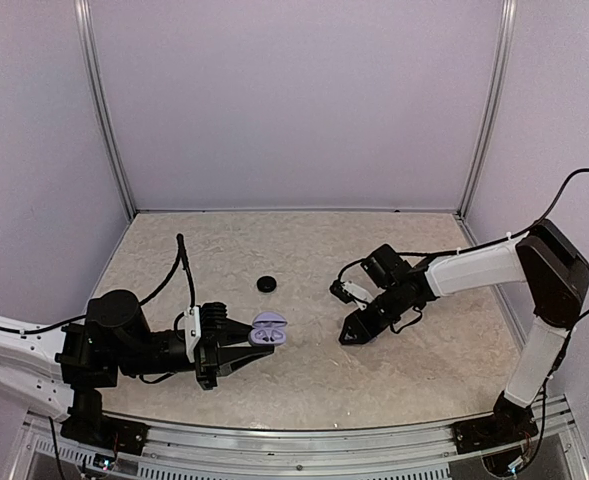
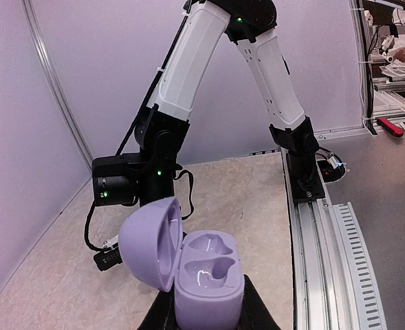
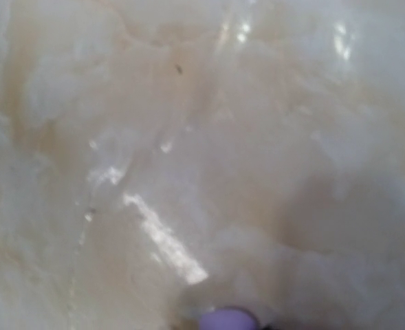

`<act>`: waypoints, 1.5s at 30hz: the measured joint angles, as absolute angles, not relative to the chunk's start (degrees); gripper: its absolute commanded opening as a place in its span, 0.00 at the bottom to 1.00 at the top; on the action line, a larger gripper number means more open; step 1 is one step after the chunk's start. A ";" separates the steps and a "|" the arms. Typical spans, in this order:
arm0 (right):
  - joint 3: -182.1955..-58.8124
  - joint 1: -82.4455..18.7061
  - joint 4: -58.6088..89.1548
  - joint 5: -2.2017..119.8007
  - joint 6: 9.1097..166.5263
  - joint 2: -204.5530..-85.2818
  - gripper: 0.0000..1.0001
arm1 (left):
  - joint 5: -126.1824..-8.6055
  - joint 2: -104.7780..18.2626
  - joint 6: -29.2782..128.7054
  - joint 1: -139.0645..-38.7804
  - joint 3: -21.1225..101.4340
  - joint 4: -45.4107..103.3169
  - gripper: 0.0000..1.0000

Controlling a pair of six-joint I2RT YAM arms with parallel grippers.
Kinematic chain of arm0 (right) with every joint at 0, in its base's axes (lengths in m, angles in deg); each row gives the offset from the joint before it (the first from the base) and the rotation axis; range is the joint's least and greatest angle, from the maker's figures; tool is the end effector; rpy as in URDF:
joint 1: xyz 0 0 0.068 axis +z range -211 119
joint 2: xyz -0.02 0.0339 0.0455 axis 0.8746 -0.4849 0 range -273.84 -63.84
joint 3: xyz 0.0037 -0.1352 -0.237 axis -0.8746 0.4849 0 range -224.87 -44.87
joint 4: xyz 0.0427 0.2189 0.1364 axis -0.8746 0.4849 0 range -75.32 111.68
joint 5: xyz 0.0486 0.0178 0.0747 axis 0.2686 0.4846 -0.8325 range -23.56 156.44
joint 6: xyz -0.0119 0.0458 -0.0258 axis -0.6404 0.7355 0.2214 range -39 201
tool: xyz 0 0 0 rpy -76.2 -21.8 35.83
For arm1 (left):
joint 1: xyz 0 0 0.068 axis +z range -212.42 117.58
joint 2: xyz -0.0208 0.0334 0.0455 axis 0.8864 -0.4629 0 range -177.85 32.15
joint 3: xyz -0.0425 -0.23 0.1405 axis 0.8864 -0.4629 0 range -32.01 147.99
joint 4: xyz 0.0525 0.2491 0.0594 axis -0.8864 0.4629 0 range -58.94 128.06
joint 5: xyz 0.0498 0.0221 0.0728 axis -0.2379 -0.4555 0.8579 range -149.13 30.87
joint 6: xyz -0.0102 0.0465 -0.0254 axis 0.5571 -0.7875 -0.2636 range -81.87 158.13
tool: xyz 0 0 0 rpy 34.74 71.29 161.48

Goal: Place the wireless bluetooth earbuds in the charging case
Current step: Adjust the left earbud at the center of the board.

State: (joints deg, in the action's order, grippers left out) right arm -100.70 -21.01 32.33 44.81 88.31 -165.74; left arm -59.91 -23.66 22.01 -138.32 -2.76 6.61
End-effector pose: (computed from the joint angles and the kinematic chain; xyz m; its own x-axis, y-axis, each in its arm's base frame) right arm 0.2483 0.2254 0.1411 -0.7734 -0.4943 -0.3969 -0.6290 0.6758 0.3842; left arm 0.0548 -0.2203 0.2720 0.2616 0.0983 -0.9602 0.9373 0.2114 0.2770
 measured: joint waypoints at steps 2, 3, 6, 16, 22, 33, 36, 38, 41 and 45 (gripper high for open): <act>-100.86 -21.01 33.18 45.47 87.66 -165.74 0.33 | -59.91 -23.66 21.99 -138.32 -2.76 6.68 0.09; -101.14 -20.99 33.79 46.06 87.24 -165.74 0.32 | -59.91 -23.66 21.97 -138.32 -2.76 6.70 0.09; -101.75 -20.77 35.04 47.48 86.33 -165.94 0.31 | -59.89 -23.66 21.95 -138.32 -2.76 6.70 0.09; -108.68 -18.56 38.99 52.48 83.64 -170.25 0.27 | -59.86 -23.69 21.77 -138.32 -2.76 6.72 0.09; -110.47 -15.70 40.61 54.93 82.74 -171.43 0.19 | -59.86 -23.69 21.75 -138.32 -2.76 6.98 0.09; -108.13 -10.71 42.36 55.06 83.44 -169.29 0.17 | -59.86 -23.69 21.27 -138.32 -2.74 7.22 0.09; -106.12 -8.62 42.75 54.43 83.79 -167.76 0.19 | -59.86 -23.69 21.23 -138.32 -2.74 7.22 0.09; -104.70 -7.96 43.26 54.08 84.03 -166.51 0.20 | -59.86 -23.69 21.21 -138.32 -2.74 7.22 0.09; -104.11 -7.55 44.79 54.01 84.23 -165.53 0.25 | -59.86 -23.69 21.18 -138.32 -2.74 7.22 0.09; -105.51 -7.55 48.35 54.52 83.35 -165.29 0.27 | -59.84 -23.69 21.18 -138.32 -2.74 7.24 0.09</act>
State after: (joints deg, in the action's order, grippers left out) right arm -105.51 -7.55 48.35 54.52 83.35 -165.29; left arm -59.84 -23.69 21.18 -138.32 -2.74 7.24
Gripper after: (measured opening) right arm 0.261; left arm 0.215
